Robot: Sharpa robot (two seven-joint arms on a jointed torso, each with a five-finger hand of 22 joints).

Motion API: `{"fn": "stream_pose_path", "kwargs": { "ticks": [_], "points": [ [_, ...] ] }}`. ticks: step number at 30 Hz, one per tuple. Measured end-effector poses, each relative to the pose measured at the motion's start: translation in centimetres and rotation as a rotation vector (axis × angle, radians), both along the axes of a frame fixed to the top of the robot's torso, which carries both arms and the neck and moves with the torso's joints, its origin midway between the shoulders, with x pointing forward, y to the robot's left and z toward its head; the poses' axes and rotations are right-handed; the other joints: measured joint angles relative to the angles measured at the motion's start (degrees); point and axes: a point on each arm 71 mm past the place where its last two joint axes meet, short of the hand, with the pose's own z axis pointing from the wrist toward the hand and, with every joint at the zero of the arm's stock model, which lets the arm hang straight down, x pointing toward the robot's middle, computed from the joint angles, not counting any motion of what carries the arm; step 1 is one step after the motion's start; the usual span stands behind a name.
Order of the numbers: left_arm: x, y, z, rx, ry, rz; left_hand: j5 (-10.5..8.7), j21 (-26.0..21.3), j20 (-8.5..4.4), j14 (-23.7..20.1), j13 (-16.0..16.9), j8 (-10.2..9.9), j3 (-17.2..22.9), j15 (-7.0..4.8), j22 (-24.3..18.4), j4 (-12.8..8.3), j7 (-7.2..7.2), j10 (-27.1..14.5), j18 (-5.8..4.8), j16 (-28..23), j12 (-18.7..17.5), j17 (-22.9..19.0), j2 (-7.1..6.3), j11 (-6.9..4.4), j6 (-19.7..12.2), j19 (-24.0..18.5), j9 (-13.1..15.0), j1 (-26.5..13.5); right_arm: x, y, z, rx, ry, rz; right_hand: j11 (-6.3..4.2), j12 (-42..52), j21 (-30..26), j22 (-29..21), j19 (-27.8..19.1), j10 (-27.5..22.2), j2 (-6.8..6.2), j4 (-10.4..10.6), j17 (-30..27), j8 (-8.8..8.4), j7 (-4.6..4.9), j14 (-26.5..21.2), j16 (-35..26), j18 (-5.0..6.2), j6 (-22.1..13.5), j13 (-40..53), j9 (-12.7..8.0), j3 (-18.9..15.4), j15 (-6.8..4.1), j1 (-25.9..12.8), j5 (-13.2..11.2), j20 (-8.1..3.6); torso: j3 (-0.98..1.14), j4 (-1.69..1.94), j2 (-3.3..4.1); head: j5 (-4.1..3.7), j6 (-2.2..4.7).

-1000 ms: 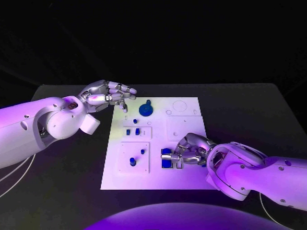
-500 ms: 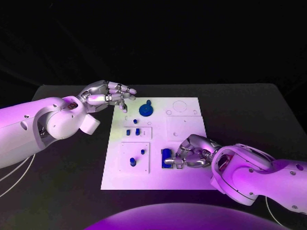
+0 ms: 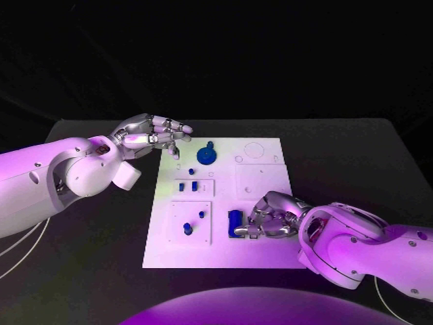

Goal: Assemble the parts on the task board

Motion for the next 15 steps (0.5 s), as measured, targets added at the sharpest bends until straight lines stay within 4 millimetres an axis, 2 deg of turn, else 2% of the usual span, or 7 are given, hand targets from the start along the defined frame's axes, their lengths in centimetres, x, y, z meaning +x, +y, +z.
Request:
{"fn": "stream_pose_path", "kwargs": {
  "ticks": [11, 15],
  "points": [
    [-0.02, 0.08, -0.01, 0.001, 0.000, 0.001, 0.00, 0.0, 0.00, 0.0, 0.0, 0.0, 0.0, 0.00, 0.0, 0.0, 0.00, 0.0, 0.00, 0.0, 0.0, 0.0, 0.00, 0.00, 0.0, 0.0, 0.0, 0.0, 0.43, -0.18, -0.11, -0.017, -0.010, 0.004, 0.00, 0.2, 0.0, 0.0, 0.2, 0.0, 1.69, -0.3, 0.0, 0.20, 0.00, 0.0, 0.0, 0.00, 0.0, 0.0, 0.1, 0.3, 0.00, 1.5, -0.3, -0.20, 0.02, -0.01, 0.00, 0.15, -0.23],
    [-0.02, 0.11, -0.02, 0.002, 0.001, 0.002, 0.00, 0.0, 0.00, 0.0, 0.0, 0.0, 0.0, 0.00, 0.0, 0.0, 0.00, 0.0, 0.00, 0.0, 0.0, 0.0, 0.00, 0.00, 0.0, 0.0, 0.0, 0.0, 0.42, -0.54, -0.21, -0.027, -0.009, 0.002, 0.00, 0.2, 0.2, 0.0, 0.2, 0.0, 1.70, -0.3, 0.0, 0.20, 0.00, 0.0, 0.0, 0.00, 0.0, 0.0, 0.1, 0.3, 0.00, 1.5, -0.3, -0.20, 0.03, -0.05, -0.04, 0.19, -0.26]
  ]
}}
